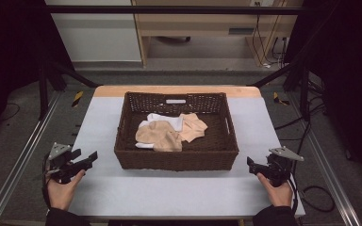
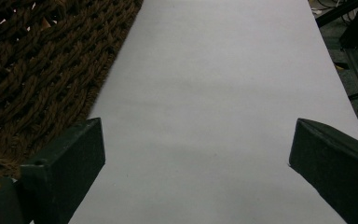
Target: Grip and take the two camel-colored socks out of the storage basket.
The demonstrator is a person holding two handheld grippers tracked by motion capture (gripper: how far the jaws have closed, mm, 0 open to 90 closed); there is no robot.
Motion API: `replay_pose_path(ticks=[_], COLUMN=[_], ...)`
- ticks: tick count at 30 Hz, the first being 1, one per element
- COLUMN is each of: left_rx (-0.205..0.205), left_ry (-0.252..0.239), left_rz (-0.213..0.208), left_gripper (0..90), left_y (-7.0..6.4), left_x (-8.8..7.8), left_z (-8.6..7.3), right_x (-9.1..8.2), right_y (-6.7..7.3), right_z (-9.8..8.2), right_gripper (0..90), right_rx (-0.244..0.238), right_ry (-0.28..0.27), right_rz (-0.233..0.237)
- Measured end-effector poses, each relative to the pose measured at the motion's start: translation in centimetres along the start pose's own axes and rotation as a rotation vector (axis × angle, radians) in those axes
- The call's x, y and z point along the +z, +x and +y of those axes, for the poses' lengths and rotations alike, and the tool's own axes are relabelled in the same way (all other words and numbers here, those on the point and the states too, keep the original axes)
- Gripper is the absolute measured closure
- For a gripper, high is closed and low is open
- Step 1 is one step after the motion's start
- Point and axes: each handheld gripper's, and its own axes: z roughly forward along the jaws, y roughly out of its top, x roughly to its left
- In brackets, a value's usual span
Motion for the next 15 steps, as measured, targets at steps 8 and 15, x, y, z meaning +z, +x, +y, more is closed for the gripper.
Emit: replay_pose_path(ticks=[8,15], left_rx=[0.005,0.009], left_ry=[-0.047,-0.085], left_rz=[-0.024,-0.042], left_gripper=[33.4,37.2], left_y=[-0.7,-1.6], left_x=[-1.3,-2.4], left_z=[1.2,2.5], right_x=[0.0,0.3], right_y=[0.0,0.1], right_z=[0.0,-0.1], right_gripper=[3.7,3.8], right_rx=[-0.005,-0.019], right_ry=[0.005,0.024], right_rz=[-0.018,-0.047])
